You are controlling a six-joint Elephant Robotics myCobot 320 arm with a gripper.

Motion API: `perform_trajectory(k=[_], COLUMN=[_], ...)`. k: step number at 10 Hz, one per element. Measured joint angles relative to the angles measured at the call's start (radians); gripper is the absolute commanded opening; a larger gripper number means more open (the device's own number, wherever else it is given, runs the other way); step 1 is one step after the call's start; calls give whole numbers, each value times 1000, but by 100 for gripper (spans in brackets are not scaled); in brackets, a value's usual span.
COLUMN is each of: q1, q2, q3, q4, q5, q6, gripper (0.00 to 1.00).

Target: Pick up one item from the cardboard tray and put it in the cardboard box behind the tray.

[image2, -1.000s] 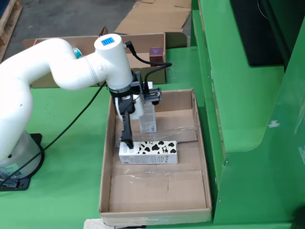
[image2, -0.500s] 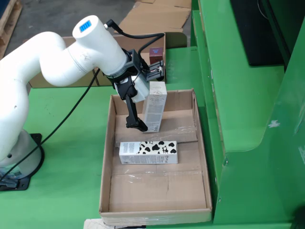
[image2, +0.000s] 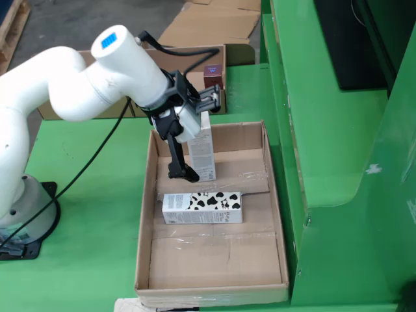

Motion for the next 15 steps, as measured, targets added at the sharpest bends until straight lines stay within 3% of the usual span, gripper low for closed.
perform_trajectory(k=[4, 15], q1=[-8, -6], q2=[103, 103], q3=[-170, -175], q4=[51, 46], q5=[6, 9], q6=[-18, -18], gripper=[100, 100])
